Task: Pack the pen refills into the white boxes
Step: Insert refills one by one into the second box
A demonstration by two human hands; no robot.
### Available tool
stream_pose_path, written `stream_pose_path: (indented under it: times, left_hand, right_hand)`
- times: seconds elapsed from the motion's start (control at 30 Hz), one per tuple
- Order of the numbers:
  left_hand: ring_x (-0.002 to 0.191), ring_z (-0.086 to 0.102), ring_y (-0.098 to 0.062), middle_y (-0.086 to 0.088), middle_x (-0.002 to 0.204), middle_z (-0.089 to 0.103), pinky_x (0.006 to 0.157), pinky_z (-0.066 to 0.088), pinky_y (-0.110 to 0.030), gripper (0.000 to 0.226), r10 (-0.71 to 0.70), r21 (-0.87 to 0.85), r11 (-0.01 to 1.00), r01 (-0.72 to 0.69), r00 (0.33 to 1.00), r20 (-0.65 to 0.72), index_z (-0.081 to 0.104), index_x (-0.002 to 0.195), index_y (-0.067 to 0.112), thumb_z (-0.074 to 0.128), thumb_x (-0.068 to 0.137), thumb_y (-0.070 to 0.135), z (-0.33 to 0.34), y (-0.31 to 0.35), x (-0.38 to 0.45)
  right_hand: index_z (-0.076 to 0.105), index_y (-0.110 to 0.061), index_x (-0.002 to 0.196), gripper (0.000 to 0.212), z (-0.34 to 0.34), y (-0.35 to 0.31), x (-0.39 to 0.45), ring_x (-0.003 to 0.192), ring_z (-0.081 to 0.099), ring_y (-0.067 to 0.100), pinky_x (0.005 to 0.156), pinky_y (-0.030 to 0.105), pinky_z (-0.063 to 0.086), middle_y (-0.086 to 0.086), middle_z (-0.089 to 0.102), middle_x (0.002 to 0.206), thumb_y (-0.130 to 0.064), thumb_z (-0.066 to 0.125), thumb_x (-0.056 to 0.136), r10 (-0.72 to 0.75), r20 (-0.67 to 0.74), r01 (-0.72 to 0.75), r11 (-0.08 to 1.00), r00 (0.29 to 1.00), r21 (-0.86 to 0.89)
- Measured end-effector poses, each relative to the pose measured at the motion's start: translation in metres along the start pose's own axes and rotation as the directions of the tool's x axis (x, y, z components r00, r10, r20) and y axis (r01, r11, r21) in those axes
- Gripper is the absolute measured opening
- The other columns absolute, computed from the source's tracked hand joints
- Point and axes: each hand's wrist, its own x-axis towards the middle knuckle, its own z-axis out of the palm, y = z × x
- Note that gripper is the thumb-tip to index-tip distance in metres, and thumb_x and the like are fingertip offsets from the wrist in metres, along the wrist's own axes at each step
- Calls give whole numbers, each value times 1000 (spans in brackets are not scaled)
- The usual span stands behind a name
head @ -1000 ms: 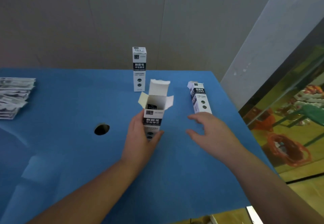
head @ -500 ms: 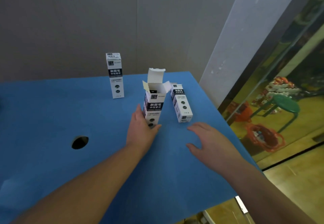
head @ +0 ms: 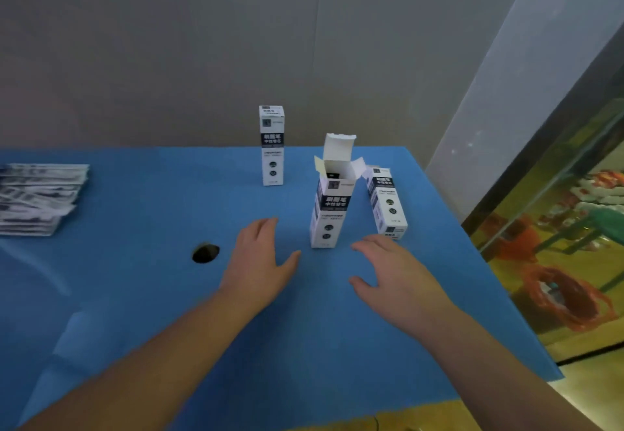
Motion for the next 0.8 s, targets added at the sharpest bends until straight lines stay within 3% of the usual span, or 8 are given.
stream_pose_path:
  times: [0.3, 0.4, 0.63, 0.8]
  left_hand:
    - [147, 38, -26, -7, 157, 41, 122, 35, -38, 67, -62, 163, 984, 78, 993, -103, 47, 154, 10, 72, 95, 34, -73, 5, -49]
    - [147, 37, -26, -9, 156, 43, 118, 29, -31, 64, -69, 230, 968, 105, 985, -159, 52, 150, 9, 75, 94, 30, -94, 5, -65]
    - [148, 38, -31, -13, 155, 45, 120, 32, -40, 64, -118, 324, 929, 182, 971, -206, 53, 150, 9, 76, 93, 30, -134, -11, -97]
    - [147, 36, -27, -9, 155, 45, 117, 26, -32, 63, -167, 275, 932, 237, 952, -255, 53, 150, 12, 74, 94, 31, -162, -55, -110]
  right_hand:
    - [50, -29, 141, 50, 12, -28, 20, 126, 48, 9, 94, 21, 41, -15, 47, 138, -42, 61, 94, -188, 10, 185, 974, 982, 128]
    - [50, -27, 142, 51, 17, -37, 28, 127, 48, 11, 99, 24, 42, -12, 49, 138, -41, 62, 94, -243, 13, 238, 957, 970, 165]
    - [50, -25, 141, 49, 30, -78, 43, 128, 47, 15, 104, 31, 44, -9, 50, 137, -40, 60, 96, -317, 5, 308, 926, 948, 220]
    - [53, -26, 138, 47, 46, -125, 57, 121, 52, 13, 98, 28, 46, -10, 52, 132, -41, 61, 95, -376, 4, 367, 906, 927, 209]
